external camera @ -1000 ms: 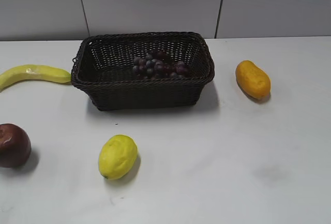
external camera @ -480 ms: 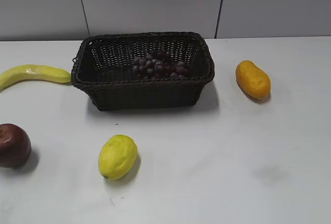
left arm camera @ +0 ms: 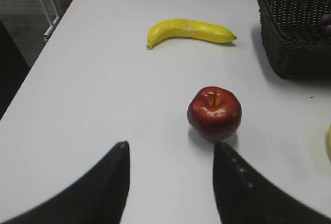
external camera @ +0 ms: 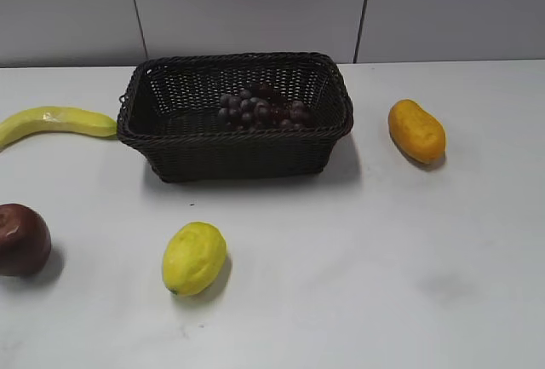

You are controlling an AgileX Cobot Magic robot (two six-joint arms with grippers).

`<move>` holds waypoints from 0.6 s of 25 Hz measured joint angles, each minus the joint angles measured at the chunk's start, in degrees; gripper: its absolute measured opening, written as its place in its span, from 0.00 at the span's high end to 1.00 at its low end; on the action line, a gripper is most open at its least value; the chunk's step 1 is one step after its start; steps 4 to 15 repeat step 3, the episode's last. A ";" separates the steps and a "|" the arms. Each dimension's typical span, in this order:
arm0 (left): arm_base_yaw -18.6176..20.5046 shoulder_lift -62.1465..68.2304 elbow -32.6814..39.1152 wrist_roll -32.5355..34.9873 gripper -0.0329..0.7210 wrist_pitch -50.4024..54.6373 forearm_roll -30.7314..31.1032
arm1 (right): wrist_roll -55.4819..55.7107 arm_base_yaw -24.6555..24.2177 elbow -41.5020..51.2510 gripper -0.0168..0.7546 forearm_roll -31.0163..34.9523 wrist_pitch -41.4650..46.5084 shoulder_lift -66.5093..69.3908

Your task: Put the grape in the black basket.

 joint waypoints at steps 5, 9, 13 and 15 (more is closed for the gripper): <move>0.00 0.00 0.00 0.00 0.31 0.00 0.00 | 0.00 0.00 0.00 0.23 0.00 0.00 0.00; 0.00 0.00 0.00 0.00 0.31 0.00 0.00 | 0.00 0.00 0.00 0.23 0.00 0.00 0.00; 0.00 0.00 0.00 0.00 0.31 0.00 0.00 | 0.00 0.00 0.00 0.23 0.00 0.00 0.00; 0.00 0.00 0.00 0.00 0.31 0.00 0.00 | 0.00 0.00 0.00 0.23 0.00 0.00 0.00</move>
